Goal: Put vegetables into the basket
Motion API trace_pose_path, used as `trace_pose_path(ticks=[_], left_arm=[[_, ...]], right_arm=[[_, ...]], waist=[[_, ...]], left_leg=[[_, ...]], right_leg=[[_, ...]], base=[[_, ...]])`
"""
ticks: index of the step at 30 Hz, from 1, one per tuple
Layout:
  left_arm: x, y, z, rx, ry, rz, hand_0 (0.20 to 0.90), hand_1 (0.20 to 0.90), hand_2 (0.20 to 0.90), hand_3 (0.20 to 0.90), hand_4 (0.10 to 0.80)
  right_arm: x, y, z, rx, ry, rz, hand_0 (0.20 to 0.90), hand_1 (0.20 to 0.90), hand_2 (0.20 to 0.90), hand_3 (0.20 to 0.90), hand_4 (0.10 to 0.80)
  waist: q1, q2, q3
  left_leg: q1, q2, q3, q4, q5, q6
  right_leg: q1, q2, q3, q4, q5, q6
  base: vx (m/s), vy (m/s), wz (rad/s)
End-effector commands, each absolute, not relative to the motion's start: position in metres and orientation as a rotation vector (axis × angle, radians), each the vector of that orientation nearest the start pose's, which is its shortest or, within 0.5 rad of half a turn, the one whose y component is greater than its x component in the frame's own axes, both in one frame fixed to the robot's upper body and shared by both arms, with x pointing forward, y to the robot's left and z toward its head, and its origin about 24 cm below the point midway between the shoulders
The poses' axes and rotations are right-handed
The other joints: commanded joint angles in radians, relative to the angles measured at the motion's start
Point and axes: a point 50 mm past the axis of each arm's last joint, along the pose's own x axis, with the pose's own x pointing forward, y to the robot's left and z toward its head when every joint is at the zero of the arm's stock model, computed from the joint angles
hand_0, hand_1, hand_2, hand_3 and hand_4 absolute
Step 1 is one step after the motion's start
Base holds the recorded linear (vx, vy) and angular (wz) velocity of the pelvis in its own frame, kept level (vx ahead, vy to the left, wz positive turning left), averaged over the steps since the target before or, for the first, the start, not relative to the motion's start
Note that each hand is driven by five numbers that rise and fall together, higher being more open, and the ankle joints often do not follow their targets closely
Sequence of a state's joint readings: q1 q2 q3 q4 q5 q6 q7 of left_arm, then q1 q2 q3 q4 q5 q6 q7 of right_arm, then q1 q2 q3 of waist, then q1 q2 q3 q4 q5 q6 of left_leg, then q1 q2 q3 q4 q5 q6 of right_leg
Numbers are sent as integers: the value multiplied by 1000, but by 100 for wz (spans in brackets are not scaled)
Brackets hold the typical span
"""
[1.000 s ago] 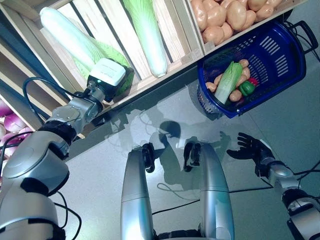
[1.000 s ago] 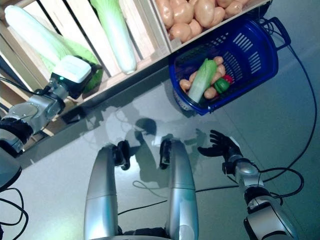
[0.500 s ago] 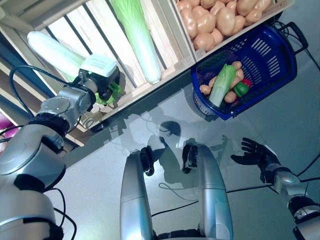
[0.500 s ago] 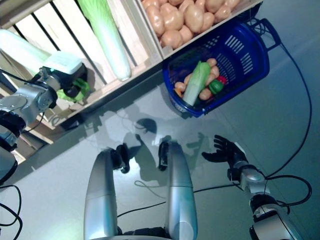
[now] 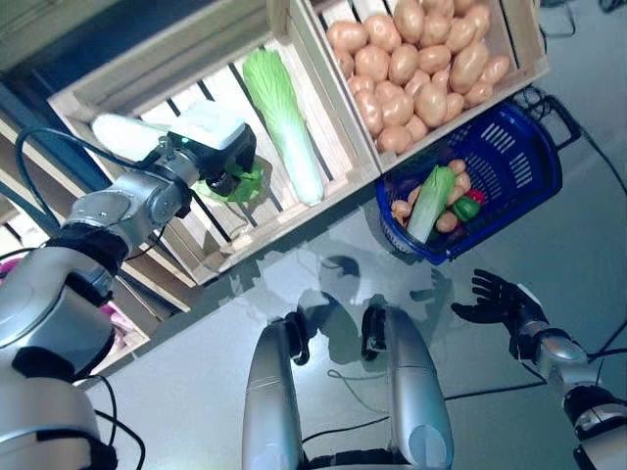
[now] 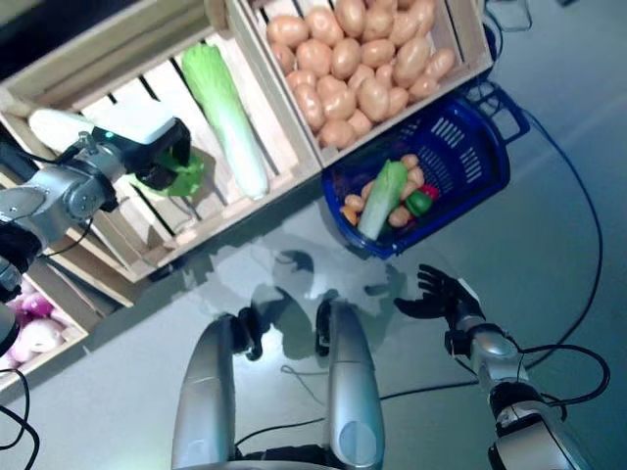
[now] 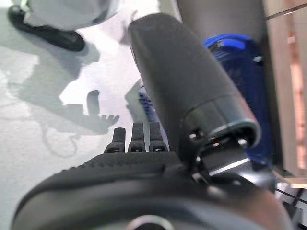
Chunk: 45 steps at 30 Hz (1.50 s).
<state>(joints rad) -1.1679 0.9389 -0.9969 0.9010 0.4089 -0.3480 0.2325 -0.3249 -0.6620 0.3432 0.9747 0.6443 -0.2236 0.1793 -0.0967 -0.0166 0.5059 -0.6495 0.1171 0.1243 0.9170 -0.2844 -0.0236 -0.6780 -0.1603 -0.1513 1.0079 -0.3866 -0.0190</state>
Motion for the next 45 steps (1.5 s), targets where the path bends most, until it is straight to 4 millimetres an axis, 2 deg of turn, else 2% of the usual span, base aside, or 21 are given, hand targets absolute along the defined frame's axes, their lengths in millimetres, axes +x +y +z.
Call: trace_pose_path(ticks=[1,5,8,12,13,19,21,25,28,32,33,36,45], left_arm=[[365,302,234,1633,-334,124,300,300,300,300,400],[361,303,233,1536,-371,151,300,300,300,300,400],[356,308,231,1415,-384,179,300,300,300,300,400],[349,313,223,1115,-412,221,300,300,300,300,400],[349,314,223,1107,-410,220,300,300,300,300,400],[339,319,203,665,-401,199,300,300,300,300,400],[335,317,195,481,-414,173,300,300,300,300,400],[334,308,182,218,-438,109,300,300,300,300,400],[336,293,168,-34,-447,14,300,300,300,300,400],[339,279,160,-166,-443,-76,300,300,300,300,400],[341,268,156,-221,-438,-121,300,300,300,300,400],[343,254,153,-275,-435,-187,300,300,300,300,400],[353,212,155,-393,-404,-368,300,300,300,300,400]], right_arm=[[233,-332,-27,-128,420,-128,900,900,900,900,800],[225,-328,-35,-129,442,-113,900,900,900,900,800],[217,-321,-44,-109,450,-101,900,900,900,900,800],[209,-302,-55,-76,442,-70,900,900,900,900,800],[209,-301,-56,-75,443,-69,900,900,900,900,800],[207,-272,-60,-58,406,-30,900,900,900,900,800],[215,-260,-53,-64,360,3,900,900,900,900,800],[229,-240,-35,-93,252,60,900,900,900,900,800],[245,-220,-11,-122,114,144,900,900,900,900,800],[257,-211,6,-121,27,206,900,900,900,900,800],[266,-207,18,-113,-15,235,900,900,900,900,800],[278,-203,35,-103,-72,264,900,900,900,900,800],[309,-176,67,-59,-88,441,900,900,900,900,800]], waist=[[-4,32,-225],[0,32,-251],[7,32,-275],[17,25,-318],[17,25,-320],[36,18,-385],[40,18,-408],[45,20,-434],[45,21,-450],[51,22,-458],[54,23,-462],[61,23,-467],[83,12,-480]], left_leg=[[59,13,28,-134,43,-4],[118,10,34,-193,59,-4],[185,-4,35,-264,79,-3],[292,-32,26,-387,116,-1],[299,-33,25,-395,119,-1],[435,-54,4,-542,162,-7],[487,-62,6,-614,185,-12],[558,-73,6,-712,213,-22],[605,-77,5,-772,231,-28],[630,-78,3,-799,235,-30],[643,-79,3,-813,236,-31],[663,-80,-4,-842,245,-32],[694,-79,-22,-919,277,-45]], right_leg=[[65,-45,51,-194,173,71],[121,-47,46,-245,183,74],[181,-48,35,-302,196,82],[291,-36,14,-419,214,87],[298,-36,12,-427,215,87],[464,-16,-26,-612,244,82],[527,-4,-38,-696,263,84],[607,13,-49,-801,287,90],[659,22,-46,-866,313,93],[683,26,-47,-894,325,95],[697,29,-47,-907,329,95],[716,32,-47,-933,341,98],[754,37,-57,-1024,388,112]], base=[[115,-52,6],[88,-49,3],[90,-62,1],[85,-84,2],[90,-94,1],[120,-97,5],[83,-76,-1],[46,-67,2],[0,-73,6],[0,-54,-1],[4,-65,2],[1,-60,2],[-16,-44,-2]])
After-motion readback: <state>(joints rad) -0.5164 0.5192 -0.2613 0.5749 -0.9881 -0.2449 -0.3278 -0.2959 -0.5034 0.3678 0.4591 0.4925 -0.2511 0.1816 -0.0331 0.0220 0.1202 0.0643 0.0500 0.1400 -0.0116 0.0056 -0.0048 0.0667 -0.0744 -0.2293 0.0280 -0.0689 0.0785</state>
